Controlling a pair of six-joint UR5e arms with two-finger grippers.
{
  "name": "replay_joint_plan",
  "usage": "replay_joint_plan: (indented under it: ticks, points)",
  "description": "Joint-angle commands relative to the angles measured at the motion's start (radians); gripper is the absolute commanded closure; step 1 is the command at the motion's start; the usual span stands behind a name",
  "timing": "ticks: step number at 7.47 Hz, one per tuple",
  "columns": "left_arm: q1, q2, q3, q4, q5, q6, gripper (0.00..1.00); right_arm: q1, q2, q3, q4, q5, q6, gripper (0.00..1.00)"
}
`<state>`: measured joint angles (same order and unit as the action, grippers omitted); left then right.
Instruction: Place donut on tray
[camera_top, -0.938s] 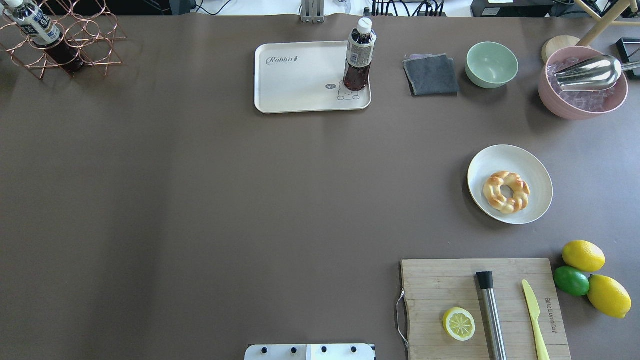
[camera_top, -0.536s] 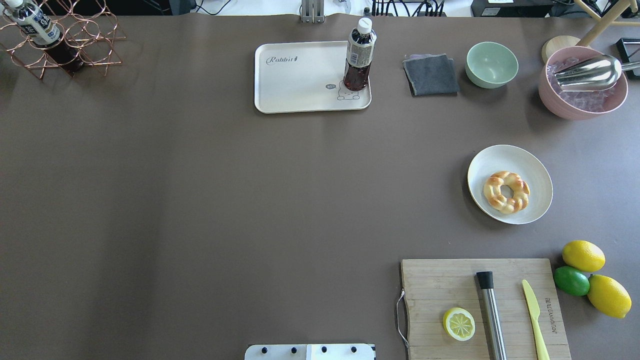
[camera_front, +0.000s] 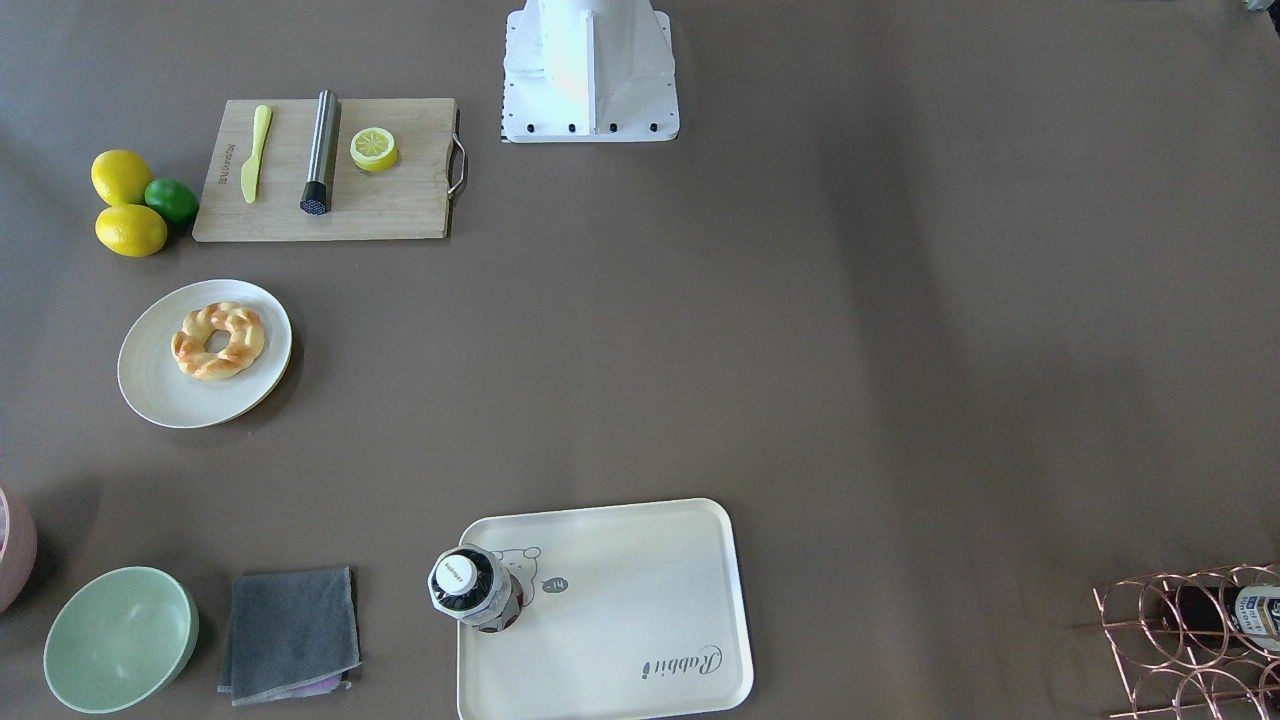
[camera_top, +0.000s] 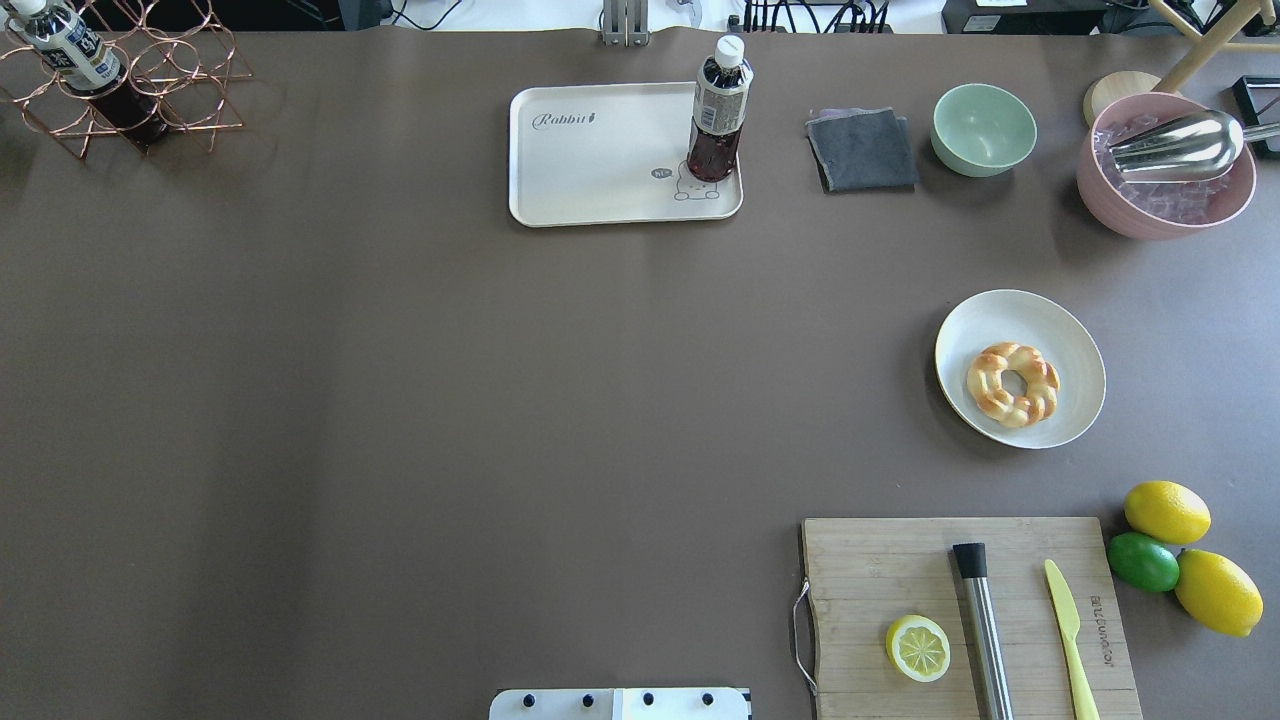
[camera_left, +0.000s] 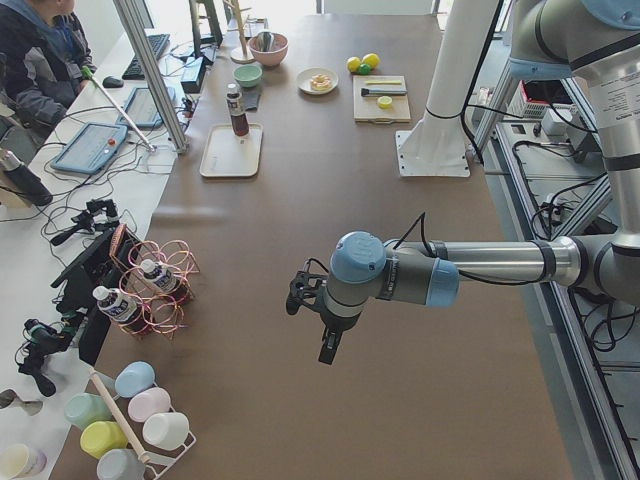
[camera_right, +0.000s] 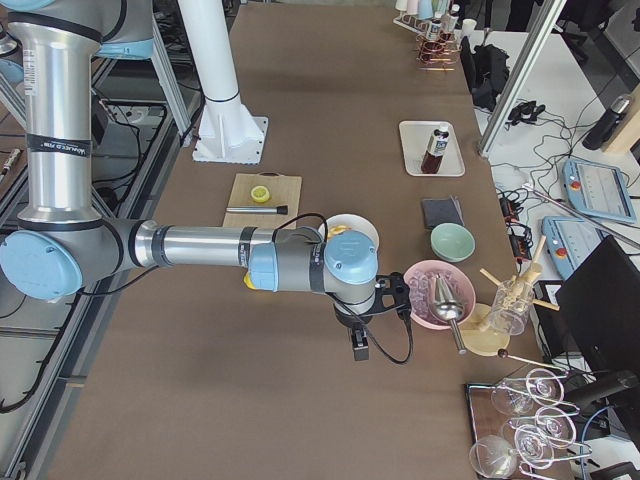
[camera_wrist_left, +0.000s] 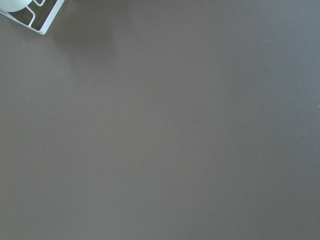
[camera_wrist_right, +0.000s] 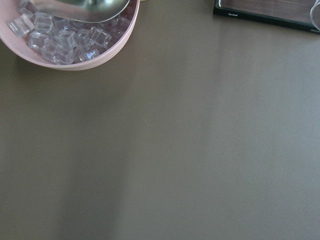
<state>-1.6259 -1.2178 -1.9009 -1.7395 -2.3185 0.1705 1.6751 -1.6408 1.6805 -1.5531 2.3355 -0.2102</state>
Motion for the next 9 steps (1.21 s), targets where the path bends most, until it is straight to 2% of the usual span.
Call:
replay_joint_plan:
  ticks: [1, 5, 9]
  points:
    - [0.001, 0.003, -0.001, -0.002, -0.001, 0.006, 0.03, 0.0, -0.01, 0.001, 0.005, 0.002, 0.0, 0.0]
    - [0.003, 0.011, -0.007, -0.002, -0.012, 0.006, 0.03, -0.027, -0.013, 0.01, 0.008, 0.042, 0.055, 0.0]
    - [0.001, 0.014, 0.0, -0.002, -0.001, 0.007, 0.03, -0.196, -0.022, 0.064, 0.019, 0.071, 0.234, 0.0]
